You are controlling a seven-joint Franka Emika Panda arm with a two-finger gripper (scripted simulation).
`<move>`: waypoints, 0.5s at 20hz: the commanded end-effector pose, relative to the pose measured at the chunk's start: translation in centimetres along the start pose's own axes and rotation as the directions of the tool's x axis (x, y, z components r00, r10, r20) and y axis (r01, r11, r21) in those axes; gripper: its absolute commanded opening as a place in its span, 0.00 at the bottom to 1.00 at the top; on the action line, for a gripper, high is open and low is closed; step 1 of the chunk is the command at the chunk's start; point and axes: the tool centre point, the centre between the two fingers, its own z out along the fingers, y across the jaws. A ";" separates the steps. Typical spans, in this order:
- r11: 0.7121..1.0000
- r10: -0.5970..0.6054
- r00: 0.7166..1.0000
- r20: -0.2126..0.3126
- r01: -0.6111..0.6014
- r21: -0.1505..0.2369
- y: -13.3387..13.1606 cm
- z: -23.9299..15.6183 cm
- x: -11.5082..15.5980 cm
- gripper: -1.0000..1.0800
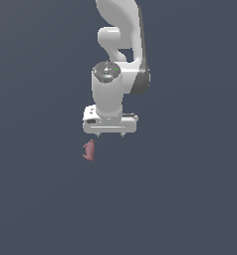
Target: Pick up the object and move it to a goal position.
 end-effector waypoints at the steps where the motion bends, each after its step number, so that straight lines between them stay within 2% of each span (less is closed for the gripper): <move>1: 1.000 -0.005 1.000 -0.001 0.005 0.001 0.7 0.6 0.0 0.96; 10: 0.999 -0.047 0.999 -0.014 0.047 0.008 5.9 4.8 0.0 0.96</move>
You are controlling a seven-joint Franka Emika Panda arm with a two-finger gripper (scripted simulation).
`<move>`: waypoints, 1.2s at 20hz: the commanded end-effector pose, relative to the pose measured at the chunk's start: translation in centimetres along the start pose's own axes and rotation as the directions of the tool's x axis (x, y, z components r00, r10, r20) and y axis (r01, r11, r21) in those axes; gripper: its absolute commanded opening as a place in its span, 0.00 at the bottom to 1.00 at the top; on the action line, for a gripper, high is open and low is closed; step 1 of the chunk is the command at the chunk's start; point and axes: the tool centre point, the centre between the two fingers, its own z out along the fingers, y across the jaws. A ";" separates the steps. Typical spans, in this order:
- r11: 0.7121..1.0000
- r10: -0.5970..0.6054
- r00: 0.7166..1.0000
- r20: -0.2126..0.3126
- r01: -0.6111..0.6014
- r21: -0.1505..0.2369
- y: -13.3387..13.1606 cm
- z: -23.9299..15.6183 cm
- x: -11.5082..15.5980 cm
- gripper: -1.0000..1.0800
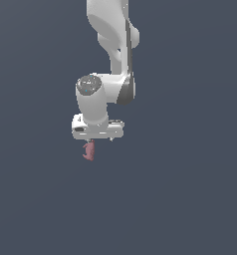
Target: Pick up the object and move it to a goal position.
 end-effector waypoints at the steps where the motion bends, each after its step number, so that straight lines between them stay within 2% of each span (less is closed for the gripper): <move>1: 1.000 -0.013 1.000 -0.004 0.013 0.002 1.8 1.4 -0.2 0.96; 10: 0.999 -0.044 0.999 -0.014 0.044 0.003 5.7 4.6 -1.0 0.96; 18: 0.999 -0.044 0.999 -0.014 0.044 0.003 6.0 5.1 -1.2 0.96; 24: 0.999 -0.045 0.999 -0.015 0.045 0.003 6.1 7.5 -1.2 0.96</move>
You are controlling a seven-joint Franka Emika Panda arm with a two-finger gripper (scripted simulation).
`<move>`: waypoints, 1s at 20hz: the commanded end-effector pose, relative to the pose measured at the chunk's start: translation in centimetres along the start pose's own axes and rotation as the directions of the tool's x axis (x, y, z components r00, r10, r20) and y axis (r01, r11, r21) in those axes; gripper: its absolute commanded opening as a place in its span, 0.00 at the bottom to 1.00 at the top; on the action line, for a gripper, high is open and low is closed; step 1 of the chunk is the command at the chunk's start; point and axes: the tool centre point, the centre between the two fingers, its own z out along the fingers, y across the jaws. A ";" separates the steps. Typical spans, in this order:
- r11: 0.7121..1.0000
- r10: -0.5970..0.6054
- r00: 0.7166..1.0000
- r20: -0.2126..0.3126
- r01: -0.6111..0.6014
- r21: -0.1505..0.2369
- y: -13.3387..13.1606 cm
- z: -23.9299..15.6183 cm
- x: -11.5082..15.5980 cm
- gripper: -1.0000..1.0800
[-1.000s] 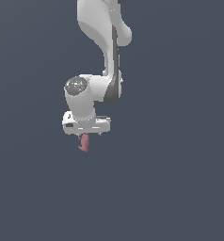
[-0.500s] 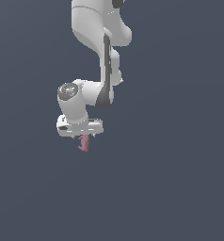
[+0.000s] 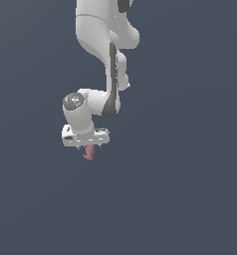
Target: Pick up the object and move it to a goal position.
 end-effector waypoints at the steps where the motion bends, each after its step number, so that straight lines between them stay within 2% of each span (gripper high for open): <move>1: 1.000 -0.001 1.000 0.001 0.001 0.000 0.0 1.3 -0.1 0.96; 9: 1.000 -0.002 1.000 0.000 0.002 0.000 0.0 3.2 0.0 0.96; 10: 1.000 -0.002 1.000 0.000 0.002 0.000 0.0 3.2 0.0 0.00; 20: 1.000 -0.002 1.000 0.000 0.002 0.000 0.1 3.1 0.0 0.00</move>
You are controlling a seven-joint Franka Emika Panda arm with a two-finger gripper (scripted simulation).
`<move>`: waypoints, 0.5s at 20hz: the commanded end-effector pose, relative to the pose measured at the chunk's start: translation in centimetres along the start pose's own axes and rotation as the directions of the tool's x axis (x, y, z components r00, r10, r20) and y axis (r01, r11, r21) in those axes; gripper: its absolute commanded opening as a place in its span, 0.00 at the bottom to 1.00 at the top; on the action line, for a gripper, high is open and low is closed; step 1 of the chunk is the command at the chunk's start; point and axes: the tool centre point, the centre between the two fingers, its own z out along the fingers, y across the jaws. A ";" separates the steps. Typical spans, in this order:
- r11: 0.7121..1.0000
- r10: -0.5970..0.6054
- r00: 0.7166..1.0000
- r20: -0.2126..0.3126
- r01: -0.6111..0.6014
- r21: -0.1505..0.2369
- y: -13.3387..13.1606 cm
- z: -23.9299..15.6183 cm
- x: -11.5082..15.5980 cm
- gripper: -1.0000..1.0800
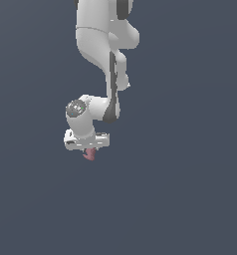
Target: Pick up the object and move it to a goal position.
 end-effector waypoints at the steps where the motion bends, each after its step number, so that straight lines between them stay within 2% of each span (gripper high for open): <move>1: 1.000 0.000 1.000 0.000 0.000 0.000 0.0 0.0 0.0 0.00; 10: 1.000 0.000 1.000 0.000 0.000 0.000 -0.1 -2.4 -0.5 0.00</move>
